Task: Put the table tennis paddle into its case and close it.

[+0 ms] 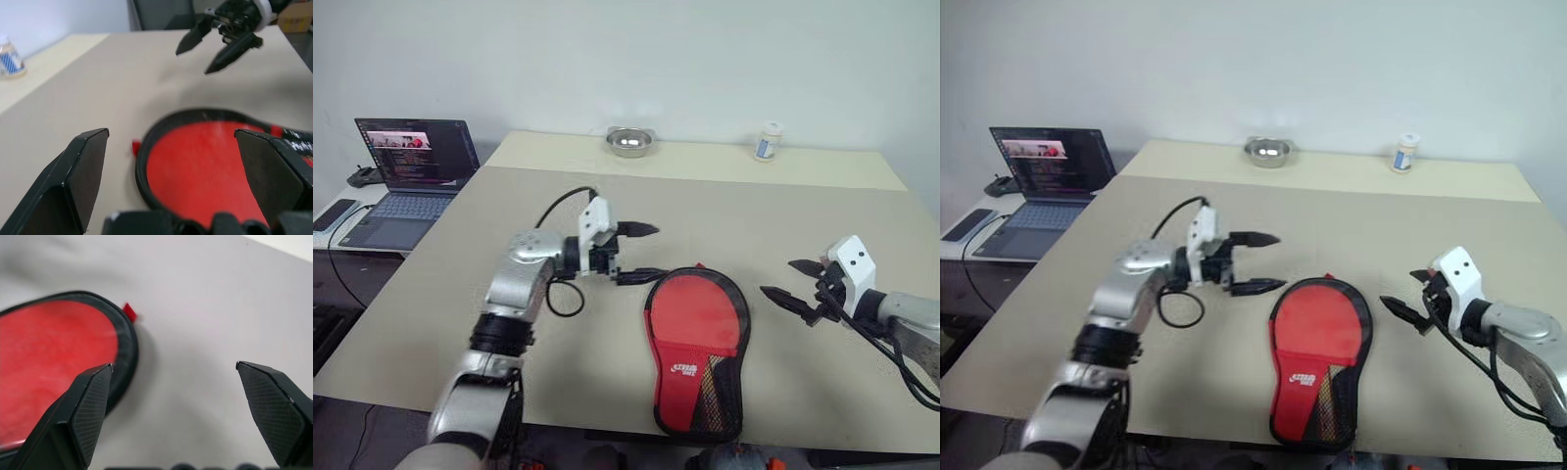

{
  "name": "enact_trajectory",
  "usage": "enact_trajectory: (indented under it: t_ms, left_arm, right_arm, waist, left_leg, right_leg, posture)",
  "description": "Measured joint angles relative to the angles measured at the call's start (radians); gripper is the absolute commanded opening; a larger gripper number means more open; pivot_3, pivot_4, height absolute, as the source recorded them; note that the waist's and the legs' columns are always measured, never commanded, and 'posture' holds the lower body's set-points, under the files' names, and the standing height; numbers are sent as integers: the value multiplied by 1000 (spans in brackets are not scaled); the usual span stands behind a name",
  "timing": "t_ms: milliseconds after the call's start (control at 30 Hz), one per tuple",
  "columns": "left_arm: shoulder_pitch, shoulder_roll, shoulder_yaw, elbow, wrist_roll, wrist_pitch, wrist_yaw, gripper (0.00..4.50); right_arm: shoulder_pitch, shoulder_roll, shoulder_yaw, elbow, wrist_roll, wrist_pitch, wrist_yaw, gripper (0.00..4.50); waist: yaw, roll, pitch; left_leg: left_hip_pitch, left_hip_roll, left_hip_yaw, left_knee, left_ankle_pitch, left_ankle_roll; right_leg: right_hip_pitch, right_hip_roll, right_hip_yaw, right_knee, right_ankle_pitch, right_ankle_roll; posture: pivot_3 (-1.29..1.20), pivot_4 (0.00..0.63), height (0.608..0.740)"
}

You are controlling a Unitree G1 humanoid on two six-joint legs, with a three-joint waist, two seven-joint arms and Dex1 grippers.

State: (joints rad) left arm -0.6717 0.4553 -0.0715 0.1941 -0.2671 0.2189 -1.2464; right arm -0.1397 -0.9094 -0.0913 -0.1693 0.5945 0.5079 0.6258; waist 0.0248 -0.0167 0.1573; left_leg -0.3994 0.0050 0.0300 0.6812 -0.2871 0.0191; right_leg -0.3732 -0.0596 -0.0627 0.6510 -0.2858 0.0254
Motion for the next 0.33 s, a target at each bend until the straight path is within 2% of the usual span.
enact_trajectory:
  t_ms: [167, 333]
  left_arm:
    - [39, 2, 2, -46, -7, 12, 74, 4500]
    - [87, -30, 9, -31, -3, -5, 163, 4500]
  right_arm:
    - [9, -11, -6, 101, -85, -65, 111, 4447]
    - [9, -10, -31, 99, -104, -49, 123, 4447]
  waist:
    - [-2, 0, 0]
    - [-4, 1, 1]
  left_leg:
    - [0, 0, 1, 0, 0, 0]
    - [2, 1, 2, 0, 0, 0]
  right_leg:
    - [-1, -1, 1, 1, 0, 0]
    - [-1, -1, 2, 5, 0, 0]
  posture:
    - [0, 150, 740]
    - [0, 150, 740]
